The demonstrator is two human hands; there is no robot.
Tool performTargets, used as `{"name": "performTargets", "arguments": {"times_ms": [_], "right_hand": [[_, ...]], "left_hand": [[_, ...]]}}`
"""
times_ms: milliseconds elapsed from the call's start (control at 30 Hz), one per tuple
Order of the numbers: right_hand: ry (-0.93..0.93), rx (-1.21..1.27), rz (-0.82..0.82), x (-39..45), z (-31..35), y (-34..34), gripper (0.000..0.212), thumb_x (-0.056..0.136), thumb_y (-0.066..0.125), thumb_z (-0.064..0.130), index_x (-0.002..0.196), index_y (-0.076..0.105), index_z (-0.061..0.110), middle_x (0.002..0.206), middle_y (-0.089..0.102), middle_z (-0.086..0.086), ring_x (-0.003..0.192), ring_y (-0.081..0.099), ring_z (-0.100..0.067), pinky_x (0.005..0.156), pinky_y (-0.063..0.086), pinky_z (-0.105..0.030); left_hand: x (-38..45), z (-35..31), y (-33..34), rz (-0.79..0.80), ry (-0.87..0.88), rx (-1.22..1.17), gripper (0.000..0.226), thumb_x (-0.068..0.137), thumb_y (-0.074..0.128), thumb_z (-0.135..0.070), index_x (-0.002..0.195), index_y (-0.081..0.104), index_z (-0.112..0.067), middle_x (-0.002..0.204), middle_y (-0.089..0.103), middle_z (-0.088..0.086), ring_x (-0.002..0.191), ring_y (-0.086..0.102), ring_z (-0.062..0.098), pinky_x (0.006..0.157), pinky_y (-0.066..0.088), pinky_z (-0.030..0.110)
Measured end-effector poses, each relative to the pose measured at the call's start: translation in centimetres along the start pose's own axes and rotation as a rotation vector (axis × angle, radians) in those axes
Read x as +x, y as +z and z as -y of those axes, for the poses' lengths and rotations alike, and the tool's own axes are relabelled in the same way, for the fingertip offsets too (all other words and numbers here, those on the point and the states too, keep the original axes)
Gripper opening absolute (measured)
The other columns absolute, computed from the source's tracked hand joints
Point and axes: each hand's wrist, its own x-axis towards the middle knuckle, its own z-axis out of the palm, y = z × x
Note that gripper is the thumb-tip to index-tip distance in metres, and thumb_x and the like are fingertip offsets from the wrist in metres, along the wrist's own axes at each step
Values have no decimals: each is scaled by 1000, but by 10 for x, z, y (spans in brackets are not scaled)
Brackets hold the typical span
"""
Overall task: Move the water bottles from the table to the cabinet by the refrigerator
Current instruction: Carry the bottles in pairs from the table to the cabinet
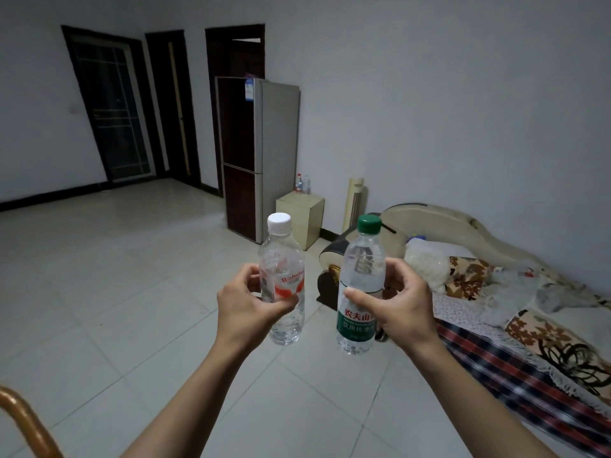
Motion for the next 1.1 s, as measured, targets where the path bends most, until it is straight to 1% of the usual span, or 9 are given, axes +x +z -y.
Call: {"name": "performTargets", "arguments": {"times_ms": [100,300,400,500,600,733,867,967,1100], "right_hand": [[-8,-18,11,39,2,30,52,61,90,28,107,67,21,103,73,3,96,71,-13,82,61,-44],[-1,-59,23,101,-20,85,53,61,91,31,107,67,23,104,74,4,97,71,-13,83,61,-44],[-13,-87,29,134,-40,109,54,58,91,38,106,68,27,101,75,8,94,71,-8,81,62,-39],[-23,-82,28,173,-64,126,55,57,91,43,105,68,31,101,74,14,92,71,-3,78,62,-33],[-31,-63,19,219,-95,136,58,55,90,47,107,67,31,102,74,12,94,71,-4,80,62,-34],[-37,-37,8,290,-132,148,63,56,89,47,112,66,30,103,73,13,96,69,-3,81,62,-34],[-44,-8,22,361,-157,161,66,55,85,53,113,65,29,104,72,12,96,69,-4,80,61,-31],[-12,16,30,403,-179,172,63,57,87,46,113,65,27,106,72,9,98,69,-6,81,61,-33],[19,18,44,453,-212,188,64,58,88,41,115,65,25,108,72,7,100,69,-9,82,62,-38]], "left_hand": [[45,21,-10,13,2,-24,48,52,92,-35,92,65,-29,84,72,-12,80,67,-3,64,56,14],[110,75,-21,4,-32,-21,49,50,90,-38,92,65,-31,85,72,-14,80,67,-3,65,57,17],[146,100,-16,13,-43,-19,47,51,90,-36,92,67,-32,83,73,-17,78,68,-4,65,58,17],[186,120,0,1,-51,-20,46,52,91,-35,91,68,-32,84,73,-20,77,69,-2,65,58,18],[229,137,23,22,-43,17,47,53,93,-32,92,67,-32,84,74,-16,79,70,-1,66,58,18],[294,156,47,26,-35,78,46,55,93,-29,92,66,-33,86,72,-21,79,69,-1,66,56,15],[354,175,69,-4,-61,111,44,55,93,-24,91,67,-31,84,73,-18,75,70,1,66,58,21],[393,193,87,-21,-88,120,43,56,93,-22,90,67,-29,82,73,-17,74,70,1,68,59,26],[444,219,111,-4,-94,101,43,56,93,-23,90,67,-30,83,73,-19,73,70,2,67,59,24]]}}
